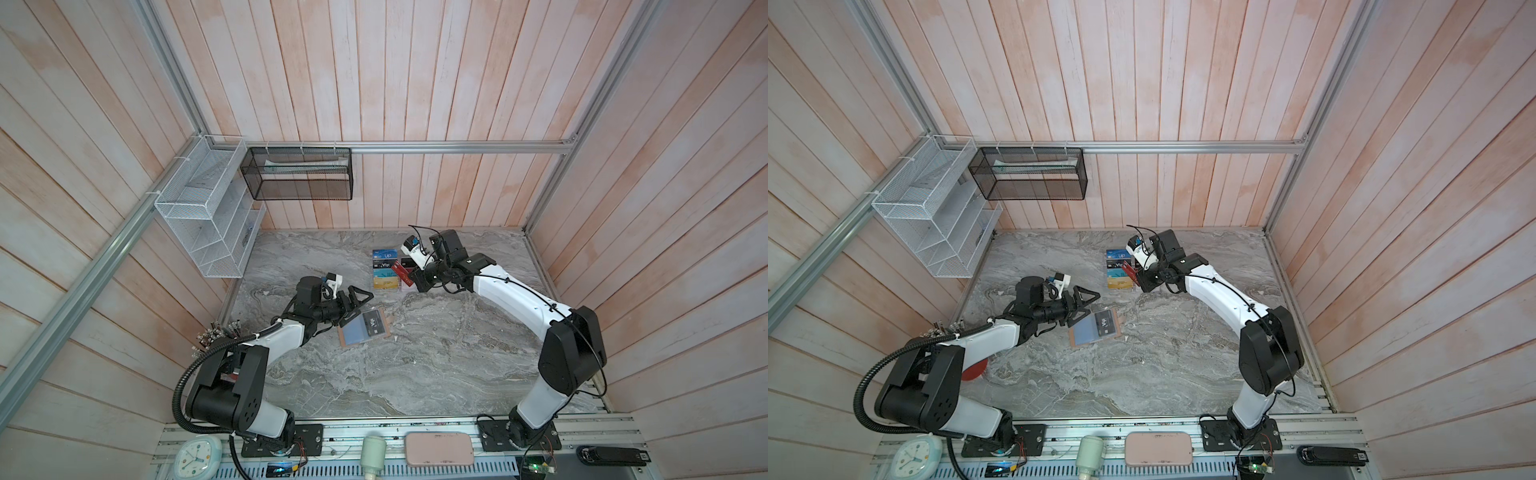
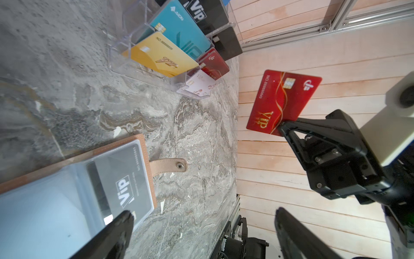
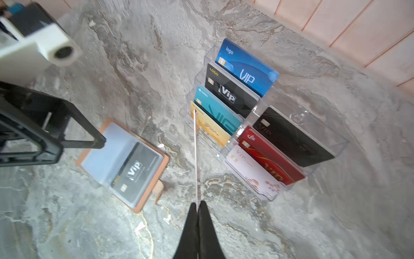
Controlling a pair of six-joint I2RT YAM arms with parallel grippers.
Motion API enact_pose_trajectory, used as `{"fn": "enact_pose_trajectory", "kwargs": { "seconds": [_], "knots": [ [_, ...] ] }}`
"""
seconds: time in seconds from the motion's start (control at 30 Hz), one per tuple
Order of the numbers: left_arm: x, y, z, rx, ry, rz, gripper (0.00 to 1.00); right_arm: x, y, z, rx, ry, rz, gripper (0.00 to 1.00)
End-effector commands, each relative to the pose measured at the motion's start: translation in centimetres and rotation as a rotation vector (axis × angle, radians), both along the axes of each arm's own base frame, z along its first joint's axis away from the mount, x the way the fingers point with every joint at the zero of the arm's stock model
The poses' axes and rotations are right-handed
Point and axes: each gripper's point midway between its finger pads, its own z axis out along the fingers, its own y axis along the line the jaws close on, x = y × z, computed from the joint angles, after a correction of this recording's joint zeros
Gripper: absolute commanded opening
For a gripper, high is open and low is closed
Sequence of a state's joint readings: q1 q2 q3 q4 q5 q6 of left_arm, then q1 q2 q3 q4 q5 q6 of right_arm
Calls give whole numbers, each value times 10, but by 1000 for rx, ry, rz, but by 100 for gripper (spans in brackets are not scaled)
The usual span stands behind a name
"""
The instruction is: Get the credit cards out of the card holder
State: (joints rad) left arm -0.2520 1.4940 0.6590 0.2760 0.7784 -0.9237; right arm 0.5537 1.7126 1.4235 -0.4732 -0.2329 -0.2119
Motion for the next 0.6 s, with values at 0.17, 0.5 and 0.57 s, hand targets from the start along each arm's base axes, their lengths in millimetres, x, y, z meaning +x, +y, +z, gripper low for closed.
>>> {"fn": "enact_pose_trajectory", "kwargs": {
  "seconds": [0.17,0.5,0.57],
  "knots": [
    [8,-15,-6,8,-8,-13,100,21,-46,15,-202,-235,129,0],
    [14,-40,-10,-17,4,-17,100,48,-56,-1,-208,-202,314,0],
    [15,-44,-12,-25,15,-12,100,50,-54,-4,-198,-197,352,0]
  ]
}}
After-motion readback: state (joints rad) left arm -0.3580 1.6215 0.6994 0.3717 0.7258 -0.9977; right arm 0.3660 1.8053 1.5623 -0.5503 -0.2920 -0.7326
